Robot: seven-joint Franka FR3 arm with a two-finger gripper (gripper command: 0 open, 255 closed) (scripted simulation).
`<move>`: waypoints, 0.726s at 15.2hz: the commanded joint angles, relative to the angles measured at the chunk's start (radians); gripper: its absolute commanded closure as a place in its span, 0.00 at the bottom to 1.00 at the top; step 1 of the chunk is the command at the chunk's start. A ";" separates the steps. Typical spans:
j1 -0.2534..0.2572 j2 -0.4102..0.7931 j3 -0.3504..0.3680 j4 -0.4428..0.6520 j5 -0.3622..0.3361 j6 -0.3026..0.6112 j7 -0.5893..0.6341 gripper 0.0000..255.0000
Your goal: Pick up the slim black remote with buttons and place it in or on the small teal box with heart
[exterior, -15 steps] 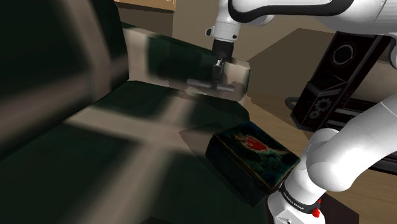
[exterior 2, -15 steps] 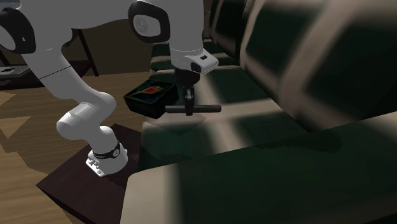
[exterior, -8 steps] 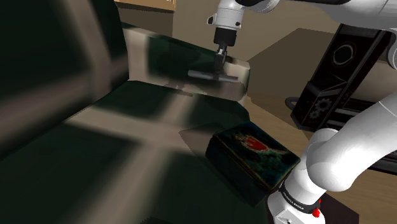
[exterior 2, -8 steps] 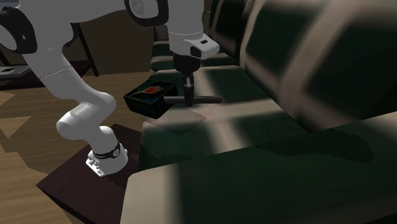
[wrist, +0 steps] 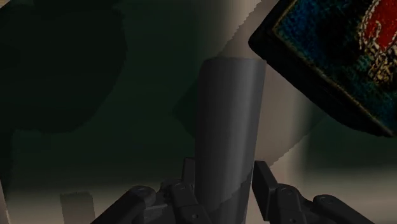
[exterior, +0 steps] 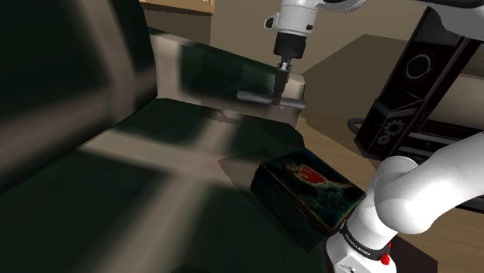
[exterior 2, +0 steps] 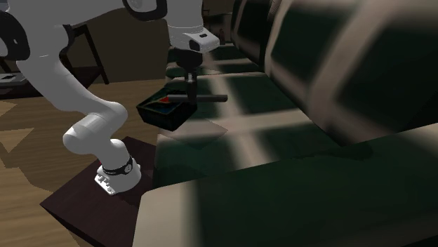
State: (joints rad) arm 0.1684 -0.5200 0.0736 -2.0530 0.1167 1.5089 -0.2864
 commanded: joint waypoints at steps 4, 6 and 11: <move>0.029 -0.164 0.051 -0.128 0.044 -0.028 0.071 1.00; 0.043 -0.223 0.074 -0.164 0.066 -0.046 0.101 1.00; 0.081 -0.360 0.137 -0.234 0.130 -0.099 0.186 1.00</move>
State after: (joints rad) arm 0.2416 -0.8470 0.2026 -2.2732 0.2358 1.4259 -0.1151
